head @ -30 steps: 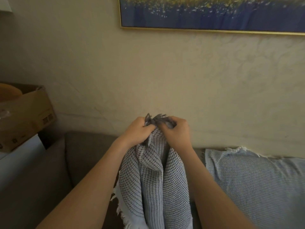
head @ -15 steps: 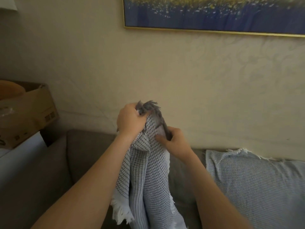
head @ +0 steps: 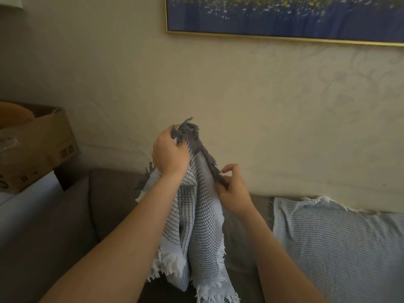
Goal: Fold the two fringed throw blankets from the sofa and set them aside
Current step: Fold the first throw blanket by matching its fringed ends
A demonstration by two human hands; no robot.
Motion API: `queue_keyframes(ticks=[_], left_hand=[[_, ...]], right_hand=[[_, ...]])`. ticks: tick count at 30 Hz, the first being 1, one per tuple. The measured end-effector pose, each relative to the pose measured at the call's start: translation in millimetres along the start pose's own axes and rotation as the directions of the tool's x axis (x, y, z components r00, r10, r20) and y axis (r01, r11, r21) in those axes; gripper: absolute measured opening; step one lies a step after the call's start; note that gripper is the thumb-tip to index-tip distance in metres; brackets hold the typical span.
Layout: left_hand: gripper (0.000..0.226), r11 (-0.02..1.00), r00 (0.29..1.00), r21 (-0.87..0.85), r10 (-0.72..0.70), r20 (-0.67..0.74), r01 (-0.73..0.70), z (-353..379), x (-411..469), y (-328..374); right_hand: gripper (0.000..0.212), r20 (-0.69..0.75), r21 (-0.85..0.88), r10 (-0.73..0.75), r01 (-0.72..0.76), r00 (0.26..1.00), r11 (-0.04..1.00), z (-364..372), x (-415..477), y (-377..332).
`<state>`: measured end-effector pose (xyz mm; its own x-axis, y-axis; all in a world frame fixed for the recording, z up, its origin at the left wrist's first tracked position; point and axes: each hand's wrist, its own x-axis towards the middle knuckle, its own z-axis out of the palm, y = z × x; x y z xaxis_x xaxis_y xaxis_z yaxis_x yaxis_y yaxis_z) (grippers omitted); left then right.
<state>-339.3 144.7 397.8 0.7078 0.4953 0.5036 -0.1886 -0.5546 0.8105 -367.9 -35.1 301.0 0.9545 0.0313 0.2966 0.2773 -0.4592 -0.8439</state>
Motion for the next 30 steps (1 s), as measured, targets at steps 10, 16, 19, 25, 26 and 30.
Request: queue_keyframes(ticks=[10,16,19,25,26,30], left_hand=[[0.017,0.991,0.981,-0.127,-0.073,-0.180,0.051,-3,4,3],[0.013,0.982,0.960,-0.147,-0.150,-0.236,0.117,-8,9,-5],[0.017,0.979,0.954,-0.157,-0.166,-0.251,0.130,-11,9,-1],[0.023,0.977,0.965,-0.163,-0.169,-0.201,0.137,-6,-1,3],[0.022,0.976,0.963,-0.164,-0.176,-0.205,0.143,-6,-2,3],[0.021,0.973,0.958,-0.181,-0.183,-0.222,0.144,-6,-1,2]], right_hand=[[0.034,0.297,-0.546,0.350,-0.143,0.889,0.826,-12,5,37],[0.033,-0.325,-0.320,0.049,-0.159,0.944,0.934,-33,5,28],[0.013,-0.005,-0.285,0.119,-0.115,0.993,0.952,-40,4,39],[0.016,0.414,-0.607,0.429,-0.108,0.803,0.787,-39,-3,48],[0.017,0.427,-0.636,0.437,-0.081,0.791,0.767,-39,-5,49],[0.016,0.214,-0.590,0.355,-0.169,0.910,0.790,-30,-7,63]])
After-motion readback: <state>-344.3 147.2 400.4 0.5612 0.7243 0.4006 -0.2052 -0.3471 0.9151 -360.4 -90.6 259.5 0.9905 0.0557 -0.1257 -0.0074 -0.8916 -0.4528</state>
